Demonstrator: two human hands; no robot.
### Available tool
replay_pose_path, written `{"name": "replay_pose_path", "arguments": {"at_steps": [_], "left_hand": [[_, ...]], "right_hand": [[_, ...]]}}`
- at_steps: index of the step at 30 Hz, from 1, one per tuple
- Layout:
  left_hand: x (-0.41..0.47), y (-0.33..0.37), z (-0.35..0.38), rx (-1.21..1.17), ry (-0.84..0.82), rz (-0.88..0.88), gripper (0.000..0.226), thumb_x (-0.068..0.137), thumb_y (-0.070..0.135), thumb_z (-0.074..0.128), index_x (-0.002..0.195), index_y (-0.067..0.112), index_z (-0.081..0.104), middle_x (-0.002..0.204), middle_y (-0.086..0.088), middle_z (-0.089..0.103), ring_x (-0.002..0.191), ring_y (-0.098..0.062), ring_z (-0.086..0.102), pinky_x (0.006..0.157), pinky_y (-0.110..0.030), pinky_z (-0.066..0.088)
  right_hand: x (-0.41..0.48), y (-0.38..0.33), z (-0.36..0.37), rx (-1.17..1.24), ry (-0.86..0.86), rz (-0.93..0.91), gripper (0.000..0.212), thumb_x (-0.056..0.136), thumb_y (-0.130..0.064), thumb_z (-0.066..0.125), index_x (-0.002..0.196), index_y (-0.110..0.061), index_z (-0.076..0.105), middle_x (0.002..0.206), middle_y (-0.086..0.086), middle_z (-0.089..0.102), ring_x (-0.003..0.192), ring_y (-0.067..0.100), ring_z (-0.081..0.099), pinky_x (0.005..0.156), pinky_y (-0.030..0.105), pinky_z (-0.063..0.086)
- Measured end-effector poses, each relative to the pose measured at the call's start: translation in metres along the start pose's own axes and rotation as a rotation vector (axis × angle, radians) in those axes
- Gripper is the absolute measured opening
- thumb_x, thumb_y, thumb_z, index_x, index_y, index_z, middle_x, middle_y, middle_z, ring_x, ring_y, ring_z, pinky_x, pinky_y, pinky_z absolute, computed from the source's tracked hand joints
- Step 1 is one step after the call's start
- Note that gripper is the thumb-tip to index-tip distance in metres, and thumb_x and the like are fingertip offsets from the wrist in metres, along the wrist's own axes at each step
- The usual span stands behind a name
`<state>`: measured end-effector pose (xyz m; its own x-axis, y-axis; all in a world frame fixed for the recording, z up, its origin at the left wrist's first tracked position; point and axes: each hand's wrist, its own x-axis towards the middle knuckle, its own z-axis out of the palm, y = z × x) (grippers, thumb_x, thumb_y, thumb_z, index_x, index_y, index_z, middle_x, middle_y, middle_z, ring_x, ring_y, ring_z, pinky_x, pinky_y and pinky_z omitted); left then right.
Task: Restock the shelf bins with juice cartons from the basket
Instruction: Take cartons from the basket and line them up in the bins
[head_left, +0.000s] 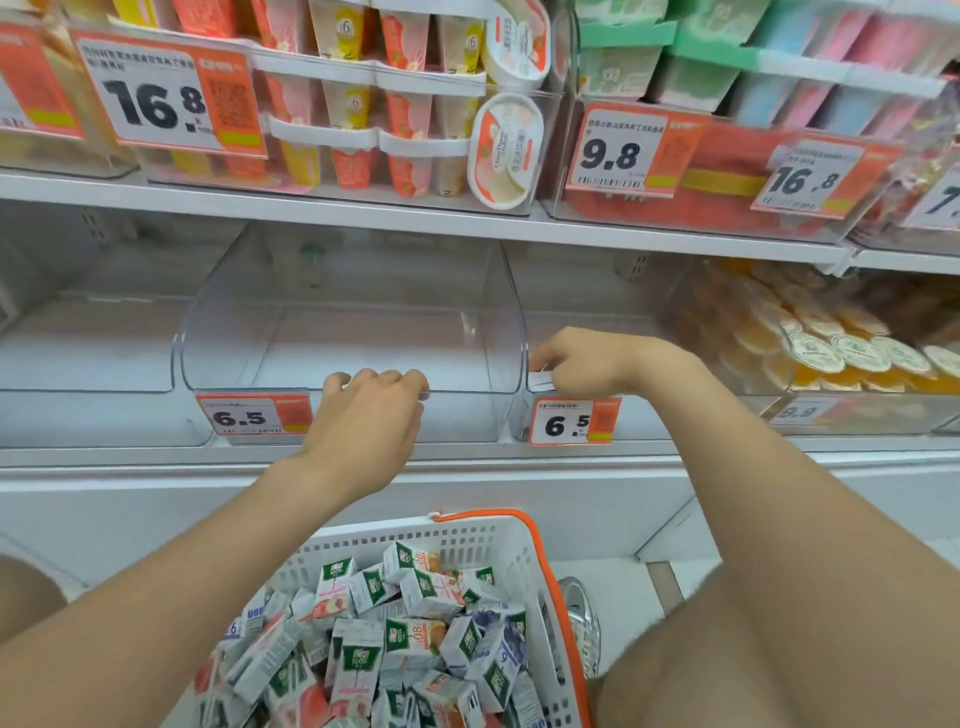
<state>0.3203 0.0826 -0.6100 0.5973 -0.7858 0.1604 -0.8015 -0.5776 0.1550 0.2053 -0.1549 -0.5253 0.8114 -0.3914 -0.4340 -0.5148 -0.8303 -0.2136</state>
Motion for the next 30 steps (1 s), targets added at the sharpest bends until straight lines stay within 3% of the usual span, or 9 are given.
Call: {"name": "replay_pose_path", "arguments": {"at_steps": [2, 4, 6, 10, 14, 20, 27, 30], "left_hand": [[0.003, 0.002, 0.001, 0.042, 0.024, -0.011, 0.023, 0.109, 0.03, 0.04, 0.122, 0.025, 0.058, 0.114, 0.003, 0.069, 0.106, -0.027, 0.062, 0.098, -0.046, 0.04], [0.006, 0.002, 0.003, 0.072, 0.034, -0.011, 0.015, 0.11, 0.027, 0.042, 0.113, 0.025, 0.057, 0.105, 0.003, 0.07, 0.095, -0.027, 0.064, 0.084, -0.041, 0.04], [0.009, 0.002, 0.004, 0.073, 0.043, -0.015, 0.013, 0.106, 0.016, 0.052, 0.109, 0.028, 0.056, 0.101, 0.004, 0.072, 0.092, -0.026, 0.066, 0.074, -0.037, 0.033], [0.01, -0.002, 0.003, -0.008, 0.128, -0.013, 0.035, 0.093, -0.001, 0.063, 0.106, 0.031, 0.058, 0.105, 0.01, 0.075, 0.099, -0.023, 0.068, 0.074, -0.034, 0.029], [0.012, -0.004, -0.009, -0.031, 0.149, 0.004, 0.03, 0.096, 0.001, 0.06, 0.097, 0.031, 0.054, 0.092, 0.011, 0.071, 0.09, -0.022, 0.064, 0.074, -0.035, 0.029], [-0.01, 0.002, -0.01, -0.008, 0.085, 0.054, 0.036, 0.094, -0.002, 0.056, 0.1, 0.034, 0.056, 0.097, 0.015, 0.072, 0.094, -0.014, 0.066, 0.074, -0.035, 0.03], [-0.023, 0.006, -0.008, 0.056, 0.041, 0.089, 0.013, 0.108, 0.019, 0.052, 0.108, 0.03, 0.058, 0.102, 0.01, 0.074, 0.097, -0.019, 0.068, 0.076, -0.036, 0.03], [-0.026, 0.005, -0.011, 0.06, 0.007, 0.112, 0.017, 0.112, 0.03, 0.041, 0.115, 0.028, 0.058, 0.107, 0.007, 0.073, 0.098, -0.022, 0.067, 0.078, -0.038, 0.034]], "right_hand": [[-0.005, 0.005, -0.002, -0.024, -0.039, -0.008, 0.065, 0.086, -0.011, 0.053, 0.148, -0.031, 0.052, 0.131, -0.004, 0.055, 0.118, 0.026, 0.062, 0.096, 0.036, 0.053], [-0.009, 0.013, 0.003, -0.09, -0.048, 0.001, 0.076, 0.086, -0.016, 0.071, 0.152, -0.035, 0.041, 0.13, -0.006, 0.052, 0.112, 0.023, 0.061, 0.096, 0.038, 0.054], [-0.008, 0.02, 0.012, -0.116, 0.004, 0.0, 0.076, 0.081, -0.019, 0.082, 0.146, -0.031, 0.045, 0.126, -0.005, 0.058, 0.107, 0.021, 0.06, 0.089, 0.035, 0.051], [-0.001, 0.024, 0.025, -0.172, 0.162, -0.089, 0.044, 0.084, -0.022, 0.08, 0.124, -0.023, 0.062, 0.118, 0.005, 0.066, 0.095, 0.026, 0.061, 0.078, 0.034, 0.048], [-0.008, 0.024, 0.02, -0.195, 0.217, -0.102, 0.033, 0.086, -0.016, 0.077, 0.117, -0.018, 0.067, 0.111, 0.006, 0.067, 0.093, 0.03, 0.064, 0.079, 0.043, 0.056], [-0.014, 0.027, 0.025, -0.212, 0.149, -0.069, 0.054, 0.082, -0.021, 0.079, 0.13, -0.031, 0.057, 0.106, -0.001, 0.054, 0.097, 0.028, 0.061, 0.073, 0.036, 0.048], [-0.023, 0.02, 0.036, -0.261, 0.083, -0.023, 0.043, 0.082, -0.013, 0.072, 0.11, -0.038, 0.052, 0.109, -0.001, 0.06, 0.098, 0.029, 0.065, 0.082, 0.048, 0.059], [-0.028, 0.015, 0.036, -0.27, 0.056, 0.02, 0.053, 0.081, -0.015, 0.073, 0.125, -0.034, 0.051, 0.117, 0.001, 0.061, 0.099, 0.03, 0.064, 0.087, 0.048, 0.058]]}}
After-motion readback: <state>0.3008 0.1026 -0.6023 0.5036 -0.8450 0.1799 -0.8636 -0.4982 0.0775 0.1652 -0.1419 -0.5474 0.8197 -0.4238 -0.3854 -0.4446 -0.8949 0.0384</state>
